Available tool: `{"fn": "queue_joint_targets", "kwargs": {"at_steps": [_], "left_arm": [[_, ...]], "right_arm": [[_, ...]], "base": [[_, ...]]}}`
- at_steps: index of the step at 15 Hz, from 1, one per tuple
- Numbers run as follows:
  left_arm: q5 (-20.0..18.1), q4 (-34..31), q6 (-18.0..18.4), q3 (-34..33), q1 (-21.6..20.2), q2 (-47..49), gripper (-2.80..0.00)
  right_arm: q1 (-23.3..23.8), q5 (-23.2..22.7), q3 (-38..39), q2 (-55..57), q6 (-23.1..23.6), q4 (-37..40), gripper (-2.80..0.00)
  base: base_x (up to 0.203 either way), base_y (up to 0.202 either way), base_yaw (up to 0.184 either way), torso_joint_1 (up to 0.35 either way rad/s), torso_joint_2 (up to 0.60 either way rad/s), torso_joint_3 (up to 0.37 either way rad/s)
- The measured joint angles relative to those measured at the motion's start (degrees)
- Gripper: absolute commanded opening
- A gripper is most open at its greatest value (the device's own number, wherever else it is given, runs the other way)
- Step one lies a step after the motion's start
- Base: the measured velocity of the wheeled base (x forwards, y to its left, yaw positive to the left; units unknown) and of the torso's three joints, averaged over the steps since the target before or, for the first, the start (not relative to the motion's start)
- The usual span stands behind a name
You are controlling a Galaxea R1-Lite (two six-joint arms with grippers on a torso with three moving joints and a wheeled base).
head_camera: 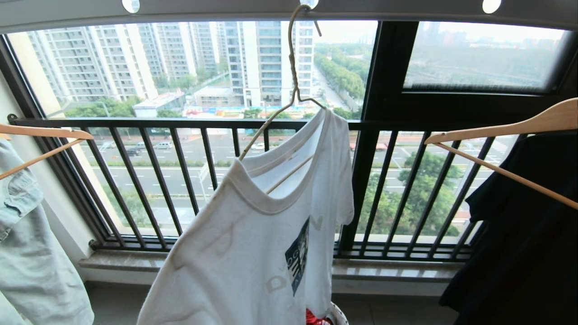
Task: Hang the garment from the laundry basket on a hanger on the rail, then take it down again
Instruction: Take the clothes off the clothes rack
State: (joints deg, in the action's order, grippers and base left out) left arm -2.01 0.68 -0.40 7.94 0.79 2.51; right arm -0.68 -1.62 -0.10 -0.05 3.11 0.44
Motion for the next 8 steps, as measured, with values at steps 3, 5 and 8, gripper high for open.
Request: {"fn": "queue_joint_targets", "kwargs": {"at_steps": [3, 5, 8], "left_arm": [[-0.1, -0.15, -0.04, 7.04, 0.35, 7.06, -2.8], [-1.28, -0.22, -0.04, 13.37, 0.72, 12.08, -2.8], [-9.43, -4.77, 0.0, 23.01, 0.98, 18.59, -2.8]], "right_arm": [[0.0, -0.01, 0.0, -0.02, 0.0, 0.0, -2.8], [0.0, 0.0, 0.0, -0.02, 0.02, 0.0, -2.8], [-0.02, 0.0, 0.0, -0.02, 0.02, 0.02, -2.8]], "base": [[0.0, 0.0, 0.0, 0.0, 0.0, 0.0], [0.0, 0.0, 0.0, 0.0, 0.0, 0.0], [0.0, 0.0, 0.0, 0.0, 0.0, 0.0]]}}
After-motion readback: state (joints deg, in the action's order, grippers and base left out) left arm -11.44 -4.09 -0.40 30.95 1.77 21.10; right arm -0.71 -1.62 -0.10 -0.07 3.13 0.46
